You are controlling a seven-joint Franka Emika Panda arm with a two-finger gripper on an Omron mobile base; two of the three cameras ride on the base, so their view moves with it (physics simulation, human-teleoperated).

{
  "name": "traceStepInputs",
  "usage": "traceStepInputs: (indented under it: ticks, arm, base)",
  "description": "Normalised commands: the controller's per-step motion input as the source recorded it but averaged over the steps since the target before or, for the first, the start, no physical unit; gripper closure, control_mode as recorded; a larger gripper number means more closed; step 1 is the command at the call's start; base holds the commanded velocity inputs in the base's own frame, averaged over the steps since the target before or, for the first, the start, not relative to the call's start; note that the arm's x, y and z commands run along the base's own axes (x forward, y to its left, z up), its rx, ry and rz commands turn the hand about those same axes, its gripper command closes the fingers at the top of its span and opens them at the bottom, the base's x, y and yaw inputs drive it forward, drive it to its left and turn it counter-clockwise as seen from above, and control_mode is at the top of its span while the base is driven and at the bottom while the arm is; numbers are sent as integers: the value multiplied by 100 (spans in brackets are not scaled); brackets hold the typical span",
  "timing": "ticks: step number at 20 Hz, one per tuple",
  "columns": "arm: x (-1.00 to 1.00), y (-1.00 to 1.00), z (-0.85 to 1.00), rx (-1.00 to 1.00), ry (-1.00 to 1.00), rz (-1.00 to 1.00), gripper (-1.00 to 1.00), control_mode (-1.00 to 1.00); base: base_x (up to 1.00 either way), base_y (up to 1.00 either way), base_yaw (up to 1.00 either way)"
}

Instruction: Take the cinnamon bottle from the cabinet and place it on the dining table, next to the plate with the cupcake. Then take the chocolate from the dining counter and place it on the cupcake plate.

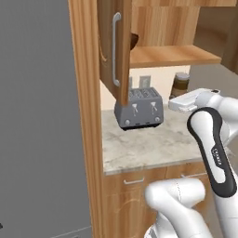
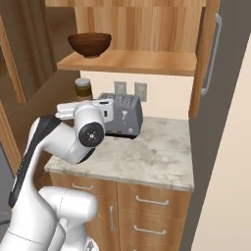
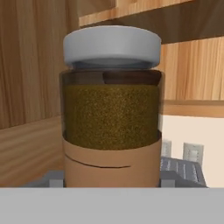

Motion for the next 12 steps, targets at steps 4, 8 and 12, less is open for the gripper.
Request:
traceStepInputs:
  ticks: [4, 8, 12]
  arm:
    - [0, 0, 0, 0, 0, 0, 100, 100]
    - [0, 0, 0, 0, 0, 0, 100, 100]
    - [0, 0, 0, 0, 0, 0, 100, 100]
  base:
    - [-76, 7, -35]
    - [-37, 8, -75]
    - [-24, 7, -85]
